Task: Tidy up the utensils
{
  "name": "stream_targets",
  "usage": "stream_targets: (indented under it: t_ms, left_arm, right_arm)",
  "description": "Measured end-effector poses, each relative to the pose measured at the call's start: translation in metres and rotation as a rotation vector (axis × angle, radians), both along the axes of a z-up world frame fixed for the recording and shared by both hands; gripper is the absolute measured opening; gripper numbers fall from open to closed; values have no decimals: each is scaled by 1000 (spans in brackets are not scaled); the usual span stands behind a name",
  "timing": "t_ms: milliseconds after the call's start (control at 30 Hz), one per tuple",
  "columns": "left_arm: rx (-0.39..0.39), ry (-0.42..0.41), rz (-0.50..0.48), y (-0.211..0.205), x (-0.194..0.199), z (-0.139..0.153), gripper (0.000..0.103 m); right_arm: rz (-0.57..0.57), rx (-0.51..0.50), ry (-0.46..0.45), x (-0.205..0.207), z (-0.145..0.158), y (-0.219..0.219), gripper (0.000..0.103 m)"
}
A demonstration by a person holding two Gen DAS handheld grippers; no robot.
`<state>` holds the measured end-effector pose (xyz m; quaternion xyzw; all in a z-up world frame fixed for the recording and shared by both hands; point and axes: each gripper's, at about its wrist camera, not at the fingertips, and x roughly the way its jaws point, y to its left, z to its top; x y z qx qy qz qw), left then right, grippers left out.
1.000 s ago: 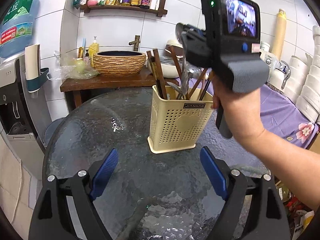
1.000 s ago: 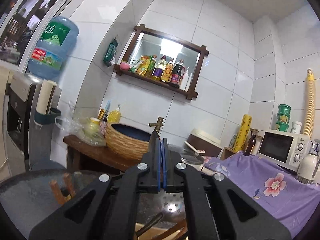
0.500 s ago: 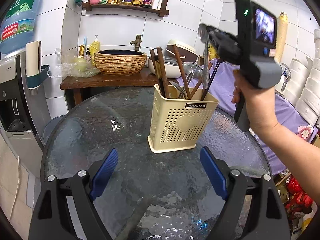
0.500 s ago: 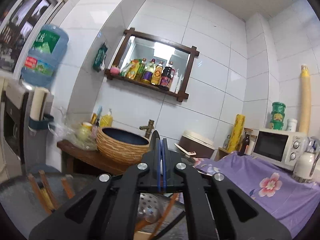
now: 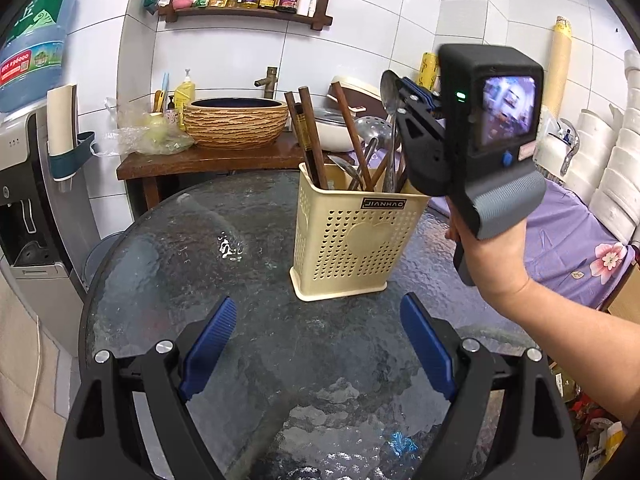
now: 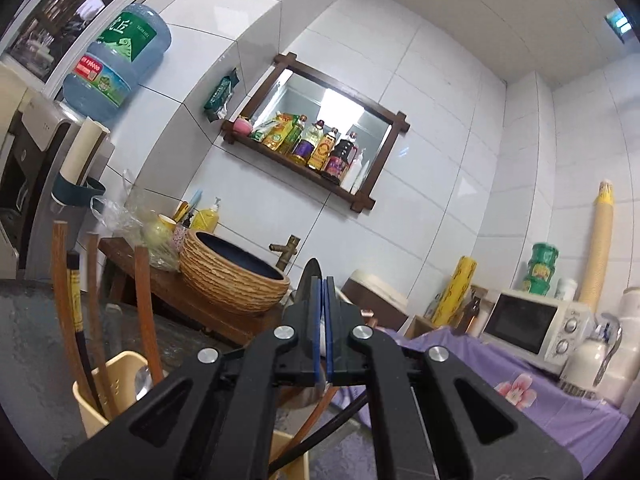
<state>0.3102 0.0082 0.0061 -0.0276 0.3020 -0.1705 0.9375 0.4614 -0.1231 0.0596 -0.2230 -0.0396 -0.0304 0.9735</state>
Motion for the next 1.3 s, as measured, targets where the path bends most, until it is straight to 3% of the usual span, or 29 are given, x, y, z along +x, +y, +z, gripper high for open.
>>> stream_targets:
  t_ms: [467, 533, 600, 733, 867, 1000, 1100, 1300]
  left_arm:
    - [6, 6, -3, -2, 5, -3, 82]
    - [17, 2, -4, -5, 5, -3, 82]
    - [37, -6, -1, -8, 5, -3, 82]
    - [57, -13, 11, -10, 0, -5, 83]
    - [91, -20, 38, -8, -15, -13, 88]
    - [100, -53, 92, -1, -45, -18, 97]
    - [104, -69, 107, 2, -71, -19, 97]
    - [58, -82, 153, 10, -129, -15, 97]
  right_arm:
    - [87, 141, 187, -36, -26, -26, 5]
    - [84, 178, 214, -39, -27, -33, 17]
    - [79, 208, 246, -41, -28, -39, 61]
    - [77, 265, 296, -58, -28, -54, 64]
    - [86, 347, 441, -84, -34, -70, 84]
    - [77, 419, 520, -134, -41, -83, 95]
    - [72, 435, 586, -177, -50, -84, 96]
    - [60, 461, 601, -262, -58, -78, 98]
